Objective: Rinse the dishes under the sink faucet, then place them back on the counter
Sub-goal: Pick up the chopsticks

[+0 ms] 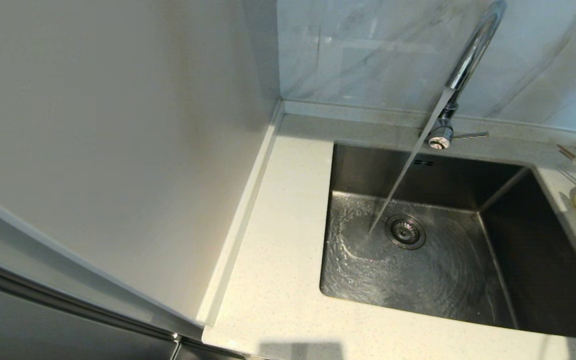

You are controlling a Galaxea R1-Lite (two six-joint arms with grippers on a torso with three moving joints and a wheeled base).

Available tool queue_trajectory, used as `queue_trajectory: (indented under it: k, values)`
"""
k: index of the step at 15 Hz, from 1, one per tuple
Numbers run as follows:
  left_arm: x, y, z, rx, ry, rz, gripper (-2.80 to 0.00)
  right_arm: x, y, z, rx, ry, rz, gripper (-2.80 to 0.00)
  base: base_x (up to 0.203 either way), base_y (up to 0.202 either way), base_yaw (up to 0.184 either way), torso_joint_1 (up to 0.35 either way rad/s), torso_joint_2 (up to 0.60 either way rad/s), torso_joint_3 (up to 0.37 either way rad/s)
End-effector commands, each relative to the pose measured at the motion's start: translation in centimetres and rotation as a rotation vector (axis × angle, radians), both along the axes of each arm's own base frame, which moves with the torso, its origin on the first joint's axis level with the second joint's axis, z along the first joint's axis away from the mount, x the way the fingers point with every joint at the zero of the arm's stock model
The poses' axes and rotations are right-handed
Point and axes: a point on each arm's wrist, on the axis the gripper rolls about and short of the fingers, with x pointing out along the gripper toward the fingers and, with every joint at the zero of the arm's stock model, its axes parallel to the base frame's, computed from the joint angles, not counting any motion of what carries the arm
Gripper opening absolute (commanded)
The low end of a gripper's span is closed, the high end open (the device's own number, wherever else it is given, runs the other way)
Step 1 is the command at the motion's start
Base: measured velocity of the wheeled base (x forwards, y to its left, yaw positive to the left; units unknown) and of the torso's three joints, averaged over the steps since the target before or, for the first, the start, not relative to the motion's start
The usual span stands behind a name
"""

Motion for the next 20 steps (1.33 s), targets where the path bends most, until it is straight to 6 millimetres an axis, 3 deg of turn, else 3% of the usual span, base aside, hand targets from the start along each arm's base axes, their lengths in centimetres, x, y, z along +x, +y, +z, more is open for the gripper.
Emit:
queue_trajectory:
  k: [1,6,8,12,20]
  values:
    - [0.0,0.0,0.0,0.001,0.000,0.000,-2.80,2.4,-1.2,-1.2,-0.006,0.016,-0.062,0.00,0.000,0.000,0.000,0.000,0.00,0.000]
    - [0.0,0.0,0.0,-0.001,0.000,0.000,-2.80,7.2,-4.6,-2.4,-0.190,-0.078,-0.262,0.00,0.000,0.000,0.000,0.000,0.00,0.000]
    - [0.0,0.0,0.0,-0.001,0.000,-0.002,-2.80,7.4,-5.9,-3.0,-0.274,-0.055,-0.313,0.00,0.000,0.000,0.000,0.000,0.00,0.000]
    - [0.0,0.0,0.0,-0.001,0.000,0.000,-2.80,7.7,-5.8,-2.9,-0.314,-0.049,-0.279,0.00,0.000,0.000,0.000,0.000,0.00,0.000]
    - [0.0,0.0,0.0,-0.001,0.000,0.000,-2.80,8.2,-5.3,-3.0,-0.681,0.024,-0.021,0.00,0.000,0.000,0.000,0.000,0.00,0.000]
